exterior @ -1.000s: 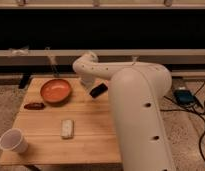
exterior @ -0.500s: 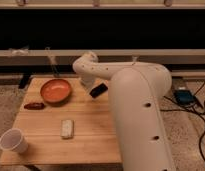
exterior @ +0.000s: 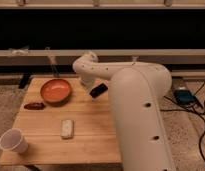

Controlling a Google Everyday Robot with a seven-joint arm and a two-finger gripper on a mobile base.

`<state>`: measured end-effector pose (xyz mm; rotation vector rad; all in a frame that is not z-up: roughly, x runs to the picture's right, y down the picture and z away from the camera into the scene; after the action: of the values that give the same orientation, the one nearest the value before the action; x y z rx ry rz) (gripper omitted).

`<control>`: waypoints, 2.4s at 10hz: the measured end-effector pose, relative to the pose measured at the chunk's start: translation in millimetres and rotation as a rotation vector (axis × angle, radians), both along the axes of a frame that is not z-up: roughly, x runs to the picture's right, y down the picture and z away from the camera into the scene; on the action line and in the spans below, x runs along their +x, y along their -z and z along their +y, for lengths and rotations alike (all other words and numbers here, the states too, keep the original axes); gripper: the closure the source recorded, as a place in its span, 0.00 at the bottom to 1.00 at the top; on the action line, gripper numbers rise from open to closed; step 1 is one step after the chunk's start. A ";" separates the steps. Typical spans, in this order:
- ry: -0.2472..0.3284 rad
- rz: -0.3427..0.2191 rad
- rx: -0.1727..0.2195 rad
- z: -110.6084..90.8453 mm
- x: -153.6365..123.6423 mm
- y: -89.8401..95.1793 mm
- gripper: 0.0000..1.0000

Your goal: Wipe the white sponge on the table

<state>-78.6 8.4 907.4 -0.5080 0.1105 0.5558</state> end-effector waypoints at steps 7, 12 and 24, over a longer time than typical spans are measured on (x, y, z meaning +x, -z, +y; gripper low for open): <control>0.029 0.024 0.005 9.5 -2.2 10.4 0.69; 0.055 0.121 0.032 75.9 -56.9 65.5 0.69; 0.087 0.034 -0.008 193.6 -135.7 134.3 0.70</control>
<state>-214.3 202.0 773.1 -0.4990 0.1667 0.4792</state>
